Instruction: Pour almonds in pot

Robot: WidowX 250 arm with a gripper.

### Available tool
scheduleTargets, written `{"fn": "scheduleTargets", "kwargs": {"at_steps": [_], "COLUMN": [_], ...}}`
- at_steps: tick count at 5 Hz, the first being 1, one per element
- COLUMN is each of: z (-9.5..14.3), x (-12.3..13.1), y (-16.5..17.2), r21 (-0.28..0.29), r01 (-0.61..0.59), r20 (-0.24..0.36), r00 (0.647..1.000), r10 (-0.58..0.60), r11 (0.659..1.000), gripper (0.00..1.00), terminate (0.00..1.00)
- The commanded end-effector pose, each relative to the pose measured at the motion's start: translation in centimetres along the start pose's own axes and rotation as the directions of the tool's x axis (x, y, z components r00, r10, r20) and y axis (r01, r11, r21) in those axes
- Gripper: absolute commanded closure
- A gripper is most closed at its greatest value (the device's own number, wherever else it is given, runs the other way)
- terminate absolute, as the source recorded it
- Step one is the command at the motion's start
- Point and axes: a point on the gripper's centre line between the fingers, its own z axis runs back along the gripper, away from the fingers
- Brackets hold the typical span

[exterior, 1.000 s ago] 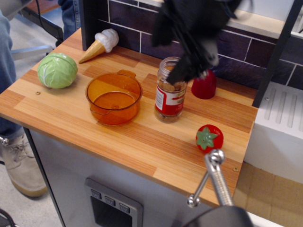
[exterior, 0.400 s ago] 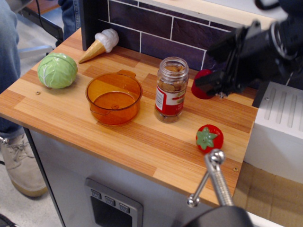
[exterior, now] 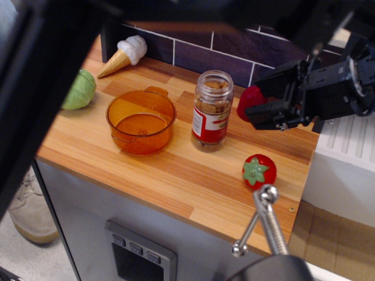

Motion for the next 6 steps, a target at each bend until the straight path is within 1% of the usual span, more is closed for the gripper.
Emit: {"fn": "scheduleTargets", "kwargs": {"at_steps": [1, 2, 3, 4, 5, 6], "z": [-1.7, -2.7, -4.1, -4.7, -5.6, -6.9], "x": [-2.6, -2.9, -3.1, -3.3, -3.2, -3.4], "y": [1.8, 1.9, 1.2, 0.4, -0.2, -0.3], "r21": [-0.006, -0.042, -0.070, -0.099, -0.120, -0.139], "r01": [-0.032, -0.020, 0.008, 0.034, 0.042, 0.053], "r20": [-0.053, -0.075, -0.105, -0.113, -0.139, -0.212], "r00": [0.998, 0.997, 0.994, 0.993, 0.989, 0.974], "r10": [0.032, 0.017, -0.015, -0.045, -0.058, -0.082], "r11": [0.999, 0.999, 0.997, 0.994, 0.992, 0.989], "gripper": [0.00, 0.00, 0.00, 0.00, 0.00, 0.00], "terminate": [0.00, 0.00, 0.00, 0.00, 0.00, 0.00]}}
